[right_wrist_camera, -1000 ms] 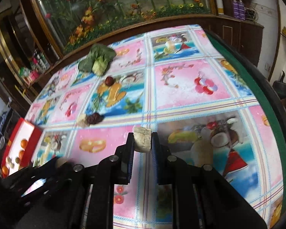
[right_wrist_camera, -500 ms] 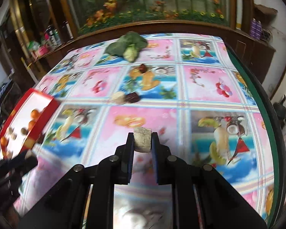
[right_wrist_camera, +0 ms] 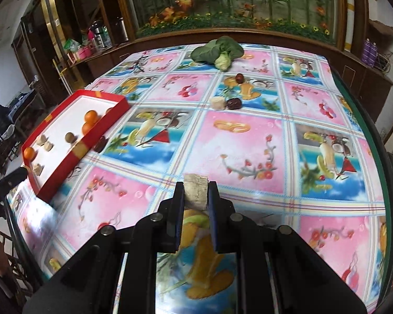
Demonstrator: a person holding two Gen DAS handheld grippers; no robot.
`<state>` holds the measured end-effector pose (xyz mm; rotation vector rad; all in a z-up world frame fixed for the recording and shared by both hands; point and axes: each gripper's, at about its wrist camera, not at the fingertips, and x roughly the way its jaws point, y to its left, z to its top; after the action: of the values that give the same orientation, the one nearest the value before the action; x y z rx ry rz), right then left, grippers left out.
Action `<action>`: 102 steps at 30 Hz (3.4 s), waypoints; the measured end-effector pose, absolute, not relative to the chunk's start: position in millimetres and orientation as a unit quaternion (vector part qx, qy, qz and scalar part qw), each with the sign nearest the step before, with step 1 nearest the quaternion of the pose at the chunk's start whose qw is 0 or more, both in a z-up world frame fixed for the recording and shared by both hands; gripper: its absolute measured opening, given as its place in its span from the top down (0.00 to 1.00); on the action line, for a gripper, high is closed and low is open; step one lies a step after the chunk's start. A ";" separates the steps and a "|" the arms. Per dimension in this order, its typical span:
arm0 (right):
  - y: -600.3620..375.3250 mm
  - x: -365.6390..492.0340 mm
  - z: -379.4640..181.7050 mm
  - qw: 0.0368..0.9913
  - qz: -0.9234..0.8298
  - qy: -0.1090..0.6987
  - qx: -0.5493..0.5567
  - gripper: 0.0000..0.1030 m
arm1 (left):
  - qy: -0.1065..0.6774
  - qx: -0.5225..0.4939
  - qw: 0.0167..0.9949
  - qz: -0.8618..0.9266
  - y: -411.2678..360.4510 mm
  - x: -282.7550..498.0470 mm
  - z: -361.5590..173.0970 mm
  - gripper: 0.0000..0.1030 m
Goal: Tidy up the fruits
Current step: 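Carry the beige chunk and round lump over the red box with both tools, then open both tools to release the chunk and lump into the box, then grasp a red date with the right tool while the left tool grasps a round beige biscuit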
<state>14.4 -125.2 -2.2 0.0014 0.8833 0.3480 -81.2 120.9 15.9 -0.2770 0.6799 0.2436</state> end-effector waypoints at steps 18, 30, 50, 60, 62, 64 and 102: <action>-8.6 18.8 30.2 0.879 0.282 0.385 -0.018 0.82 | 0.325 -0.143 0.920 0.168 174.5 -44.5 16.2 0.77; 71.4 31.4 16.7 0.858 0.329 0.392 -0.038 0.81 | 0.344 -0.155 0.908 0.181 222.8 18.6 13.9 0.77; 113.9 49.7 -10.2 0.841 0.341 0.416 -0.061 0.81 | 0.390 -0.161 0.886 0.192 241.5 52.0 -4.2 0.76; 107.0 51.5 -16.5 0.839 0.335 0.425 -0.062 0.69 | 0.390 -0.183 0.881 0.199 244.9 45.1 -1.3 0.30; 95.2 48.2 -8.8 0.846 0.333 0.413 -0.053 0.53 | 0.386 -0.187 0.885 0.183 236.4 40.5 4.3 0.30; 78.8 44.6 -0.7 0.854 0.328 0.402 -0.043 0.45 | 0.379 -0.179 0.893 0.164 223.4 36.6 10.0 0.30; -135.7 145.8 -35.6 0.896 0.095 0.431 -0.043 0.57 | 0.434 -0.088 0.892 -0.096 7.0 27.5 -25.8 0.25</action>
<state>145.8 -135.7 -35.6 -0.0888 0.8925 0.1961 27.5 7.0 -25.8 -0.1820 0.9002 -0.1994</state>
